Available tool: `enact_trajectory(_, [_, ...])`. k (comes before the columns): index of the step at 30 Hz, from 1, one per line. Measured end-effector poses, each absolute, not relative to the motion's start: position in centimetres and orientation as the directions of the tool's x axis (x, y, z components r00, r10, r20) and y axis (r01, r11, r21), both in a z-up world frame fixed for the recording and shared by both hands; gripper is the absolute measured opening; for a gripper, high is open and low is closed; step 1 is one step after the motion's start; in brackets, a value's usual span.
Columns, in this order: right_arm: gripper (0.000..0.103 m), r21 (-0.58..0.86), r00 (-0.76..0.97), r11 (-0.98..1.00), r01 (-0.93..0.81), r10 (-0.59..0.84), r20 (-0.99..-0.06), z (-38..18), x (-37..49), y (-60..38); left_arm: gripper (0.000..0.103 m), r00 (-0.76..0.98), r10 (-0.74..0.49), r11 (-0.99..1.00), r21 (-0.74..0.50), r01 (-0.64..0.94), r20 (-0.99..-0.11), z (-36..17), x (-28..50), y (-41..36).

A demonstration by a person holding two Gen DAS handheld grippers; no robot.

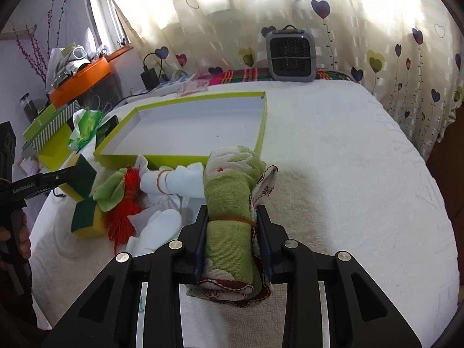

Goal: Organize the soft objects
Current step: 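Carry the sponge and rolled towel into the green box and open both grippers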

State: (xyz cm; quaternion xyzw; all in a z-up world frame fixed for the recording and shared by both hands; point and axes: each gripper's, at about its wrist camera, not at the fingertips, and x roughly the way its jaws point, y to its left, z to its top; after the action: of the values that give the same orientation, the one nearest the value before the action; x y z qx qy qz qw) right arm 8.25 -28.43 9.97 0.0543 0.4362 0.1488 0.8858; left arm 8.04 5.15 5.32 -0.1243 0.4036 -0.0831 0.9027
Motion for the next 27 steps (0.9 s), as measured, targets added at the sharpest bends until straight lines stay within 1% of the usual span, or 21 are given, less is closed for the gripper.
enact_trajectory(9, [0.032, 0.199, 0.622, 0.960, -0.195, 0.278, -0.732, 12.4, 8.9, -28.6, 0.032, 0.685, -0.256, 0.959, -0.270, 0.090, -0.682, 7.7, 8.2, 5.1])
enact_trajectory(13, [0.032, 0.181, 0.632, 0.963, -0.199, 0.267, -0.728, 13.5, 9.7, -28.1, 0.032, 0.685, -0.282, 0.955, -0.268, 0.130, -0.671, 9.1, 9.3, 4.7])
enact_trajectory(16, [0.032, 0.175, 0.630, 0.962, -0.209, 0.269, -0.728, 14.1, 10.7, -27.8, 0.032, 0.695, -0.277, 0.958, -0.243, 0.149, -0.664, 10.0, 10.4, 4.3])
enact_trajectory(22, [0.032, 0.183, 0.606, 0.957, -0.226, 0.286, -0.742, 14.4, 13.9, -26.7, 0.032, 0.676, -0.297, 0.954, -0.229, 0.191, -0.674, 10.6, 13.6, 3.3])
enact_trajectory(27, [0.032, 0.184, 0.580, 0.961, -0.206, 0.272, -0.768, 13.5, 16.6, -25.8, 0.032, 0.636, -0.321, 0.947, -0.260, 0.190, -0.702, 9.8, 16.8, 3.0])
